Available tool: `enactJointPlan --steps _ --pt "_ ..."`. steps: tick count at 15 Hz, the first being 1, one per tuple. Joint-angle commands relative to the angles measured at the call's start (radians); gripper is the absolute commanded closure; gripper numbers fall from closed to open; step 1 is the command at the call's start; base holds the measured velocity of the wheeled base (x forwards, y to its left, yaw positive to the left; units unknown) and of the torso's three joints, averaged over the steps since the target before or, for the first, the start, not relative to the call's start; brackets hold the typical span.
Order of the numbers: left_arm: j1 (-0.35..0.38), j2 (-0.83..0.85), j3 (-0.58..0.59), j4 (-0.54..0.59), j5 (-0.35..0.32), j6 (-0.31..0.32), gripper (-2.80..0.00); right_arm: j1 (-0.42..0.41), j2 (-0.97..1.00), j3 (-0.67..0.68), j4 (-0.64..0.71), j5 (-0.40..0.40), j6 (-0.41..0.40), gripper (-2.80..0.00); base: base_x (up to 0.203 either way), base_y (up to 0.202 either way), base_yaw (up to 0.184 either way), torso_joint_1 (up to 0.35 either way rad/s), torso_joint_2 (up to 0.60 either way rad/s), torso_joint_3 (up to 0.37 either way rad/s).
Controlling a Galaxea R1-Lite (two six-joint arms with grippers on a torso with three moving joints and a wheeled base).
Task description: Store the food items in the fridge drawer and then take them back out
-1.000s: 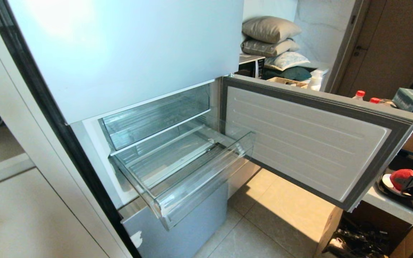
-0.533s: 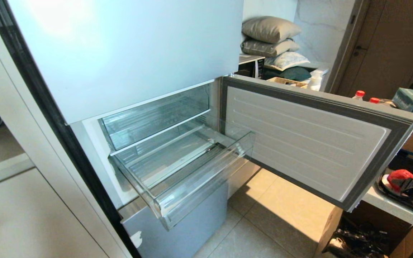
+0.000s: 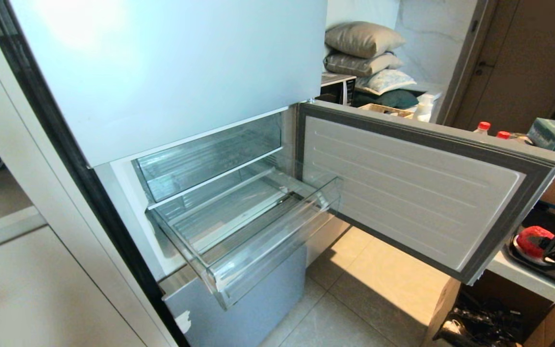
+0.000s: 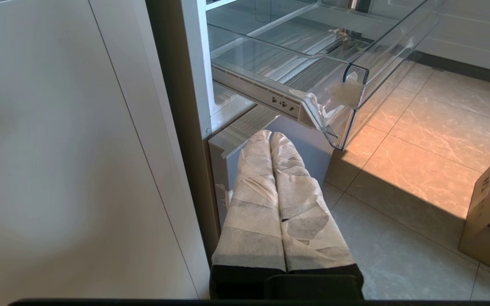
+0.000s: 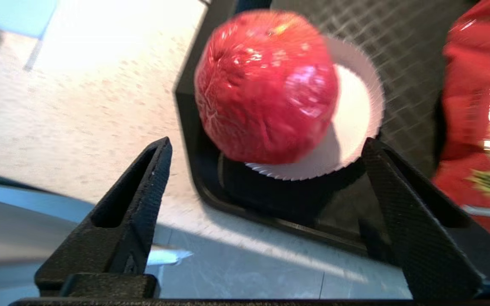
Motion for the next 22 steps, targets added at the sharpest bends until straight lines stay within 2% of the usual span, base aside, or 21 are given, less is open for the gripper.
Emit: enactJointPlan --steps 1,5,6,9,12,14,17,20,22 --pt "0.0 0.002 0.002 -0.001 0.0 -0.001 0.0 -0.003 -0.094 0.035 -0.005 -0.001 0.001 -2.8 0.0 0.0 0.0 0.0 0.0 0.0" --pt "0.0 0.002 0.002 0.0 0.0 -0.001 0.0 -0.05 -0.33 0.168 -0.006 -0.007 -0.005 -2.8 0.0 0.0 0.0 0.0 0.0 0.0" --pt "0.0 0.002 0.002 0.0 0.0 0.001 0.0 -0.071 -0.404 0.208 -0.007 -0.007 -0.007 0.0 0.0 0.0 0.0 0.0 0.0 0.0" --pt "0.0 0.001 0.002 0.0 0.0 0.0 0.0 -0.129 -0.658 0.328 -0.004 -0.006 -0.008 0.0 0.0 0.0 0.0 0.0 0.0 0.0" --pt "0.0 0.0 0.002 -0.001 0.0 -0.001 0.0 -0.134 -0.961 0.464 0.008 -0.004 -0.015 0.0 0.0 0.0 0.0 0.0 0.0 0.0" --pt "0.0 0.0 0.002 0.0 0.0 -0.001 0.0 -0.03 -1.164 0.585 0.013 -0.011 -0.029 0.0 0.0 0.0 0.0 0.0 0.0 0.0" --pt "0.0 0.0 0.002 0.0 0.0 -0.001 0.0 0.204 -1.476 0.768 0.081 -0.054 -0.109 0.0 0.0 0.0 0.0 0.0 0.0 0.0" --pt "0.0 0.001 0.002 -0.001 0.0 -0.001 0.0 0.35 -1.795 0.851 0.315 -0.087 -0.192 0.0 0.0 0.0 0.0 0.0 0.0 0.0" --pt "0.0 0.0 0.002 -0.001 0.0 -0.001 0.0 0.449 -1.935 0.88 0.606 -0.131 -0.253 0.0 0.0 0.0 0.0 0.0 0.0 0.0"
